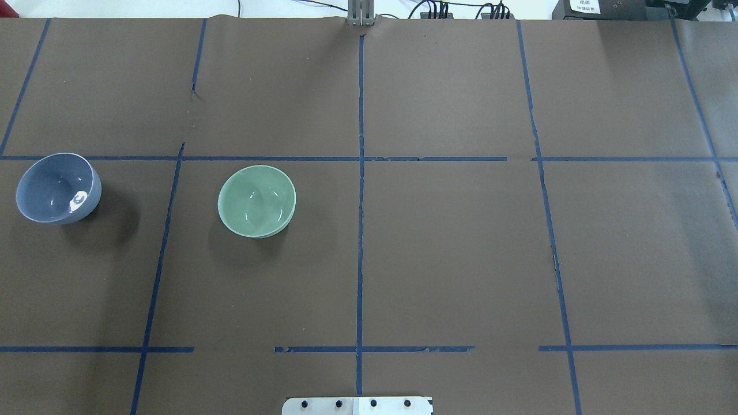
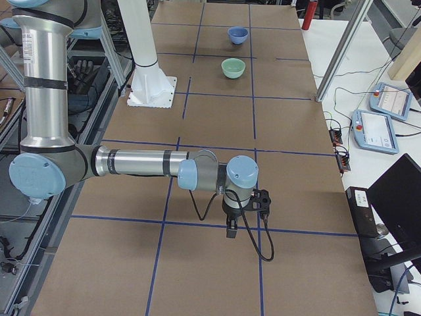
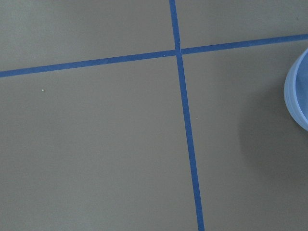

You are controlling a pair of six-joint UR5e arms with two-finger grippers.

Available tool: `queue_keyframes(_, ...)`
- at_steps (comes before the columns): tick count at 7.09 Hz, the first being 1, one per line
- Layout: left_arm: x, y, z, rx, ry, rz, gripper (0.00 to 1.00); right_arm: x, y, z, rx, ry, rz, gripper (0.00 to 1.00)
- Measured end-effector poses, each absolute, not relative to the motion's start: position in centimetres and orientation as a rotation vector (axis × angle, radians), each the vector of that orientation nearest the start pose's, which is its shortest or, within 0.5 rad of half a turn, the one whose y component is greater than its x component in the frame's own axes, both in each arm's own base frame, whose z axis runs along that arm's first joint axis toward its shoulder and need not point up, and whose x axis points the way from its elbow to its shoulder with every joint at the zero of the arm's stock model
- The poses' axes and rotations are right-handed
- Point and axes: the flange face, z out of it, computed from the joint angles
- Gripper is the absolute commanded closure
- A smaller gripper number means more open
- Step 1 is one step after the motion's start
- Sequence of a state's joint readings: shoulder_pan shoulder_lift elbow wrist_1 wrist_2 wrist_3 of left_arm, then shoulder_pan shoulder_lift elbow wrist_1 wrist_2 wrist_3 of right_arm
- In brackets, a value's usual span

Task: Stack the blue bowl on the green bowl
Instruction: 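Move the left gripper down toward the rim of the blue bowl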

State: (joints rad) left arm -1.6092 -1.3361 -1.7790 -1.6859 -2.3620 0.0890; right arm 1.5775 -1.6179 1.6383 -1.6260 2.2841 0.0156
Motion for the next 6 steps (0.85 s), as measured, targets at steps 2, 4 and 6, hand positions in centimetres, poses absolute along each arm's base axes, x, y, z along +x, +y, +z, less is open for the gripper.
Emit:
queue_keyframes(2, -7.8, -39.9, 64.4, 0.141, 0.787, 0.084, 0.0, 7.1, -46.9, 65.8, -0.037, -0.713, 0.033, 0.0)
queue_keyframes(4, -7.8, -40.5, 64.4, 0.136, 0.79, 0.07, 0.0, 7.1, -46.8, 65.8, -0.037, -0.713, 0.035, 0.0)
queue_keyframes(6, -7.7, -42.1, 64.1, 0.153, 0.787, 0.071, 0.0, 7.1, -46.8, 65.8, -0.037, -0.713, 0.034, 0.0)
